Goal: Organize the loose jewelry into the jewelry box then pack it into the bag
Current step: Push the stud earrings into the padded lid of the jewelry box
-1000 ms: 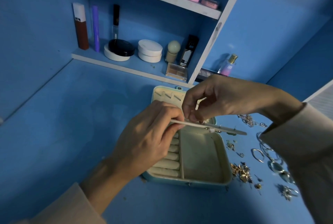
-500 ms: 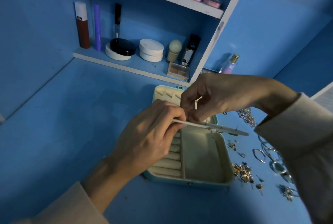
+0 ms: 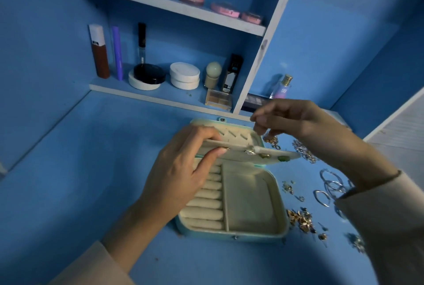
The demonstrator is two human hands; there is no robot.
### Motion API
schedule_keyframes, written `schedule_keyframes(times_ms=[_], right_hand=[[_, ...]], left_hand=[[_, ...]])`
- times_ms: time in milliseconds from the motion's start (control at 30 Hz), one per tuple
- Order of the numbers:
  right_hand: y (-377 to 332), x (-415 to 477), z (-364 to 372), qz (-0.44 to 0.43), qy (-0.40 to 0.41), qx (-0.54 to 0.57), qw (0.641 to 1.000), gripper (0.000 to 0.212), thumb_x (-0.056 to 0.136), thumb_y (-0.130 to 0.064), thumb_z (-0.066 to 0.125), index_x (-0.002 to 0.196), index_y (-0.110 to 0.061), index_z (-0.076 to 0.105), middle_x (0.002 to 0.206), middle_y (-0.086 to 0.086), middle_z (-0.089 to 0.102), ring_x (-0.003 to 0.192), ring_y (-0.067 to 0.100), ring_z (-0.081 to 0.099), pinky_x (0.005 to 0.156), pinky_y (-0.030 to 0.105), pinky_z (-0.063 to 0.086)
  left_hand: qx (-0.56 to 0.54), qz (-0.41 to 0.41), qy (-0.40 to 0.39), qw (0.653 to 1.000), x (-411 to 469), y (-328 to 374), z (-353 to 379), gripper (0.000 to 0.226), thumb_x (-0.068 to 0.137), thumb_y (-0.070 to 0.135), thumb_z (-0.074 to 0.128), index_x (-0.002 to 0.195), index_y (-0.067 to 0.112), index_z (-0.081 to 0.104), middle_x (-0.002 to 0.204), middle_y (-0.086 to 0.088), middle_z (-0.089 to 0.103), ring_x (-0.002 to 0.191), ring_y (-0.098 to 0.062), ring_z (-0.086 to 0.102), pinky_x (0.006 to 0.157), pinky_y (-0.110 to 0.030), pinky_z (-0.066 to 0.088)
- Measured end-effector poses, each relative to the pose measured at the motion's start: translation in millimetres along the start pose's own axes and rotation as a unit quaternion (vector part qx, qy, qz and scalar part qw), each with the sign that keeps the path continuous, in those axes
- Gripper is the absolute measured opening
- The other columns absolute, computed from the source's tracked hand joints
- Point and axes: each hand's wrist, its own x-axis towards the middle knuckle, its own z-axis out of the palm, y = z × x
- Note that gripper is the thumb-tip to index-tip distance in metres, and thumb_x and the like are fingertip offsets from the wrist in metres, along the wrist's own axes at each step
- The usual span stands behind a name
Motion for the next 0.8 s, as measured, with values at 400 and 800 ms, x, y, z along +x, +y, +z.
schedule_keyframes(times_ms=[400,800], right_hand=[[62,-45,-10,0.051,0.189,0.024,0.980,0.010,0.090,-0.010,0.057,0.093,-0.013,0.066,0.069,0.007,0.060,0.062,0.018,0.055,0.056,0.029,0.043],[82,-84,-20,0.070,0.002,-0.281,0.957,0.018,0.087,-0.013,0.063,0.084,-0.031,0.067,0.078,-0.006,0.068,0.071,0.003,0.058,0.064,0.009,0.042]], left_hand=[[-0.006,-0.093,0.023,0.995,25,-9,15,0.026,0.085,0.022,0.069,0.107,0.008,0.062,0.101,-0.001,0.064,0.095,-0.008,0.056,0.084,-0.011,0.040],[-0.024,-0.061,0.015,0.998,22,-13,10,0.025,0.095,0.004,0.051,0.117,0.006,0.063,0.100,0.004,0.061,0.085,-0.012,0.058,0.080,-0.021,0.046]])
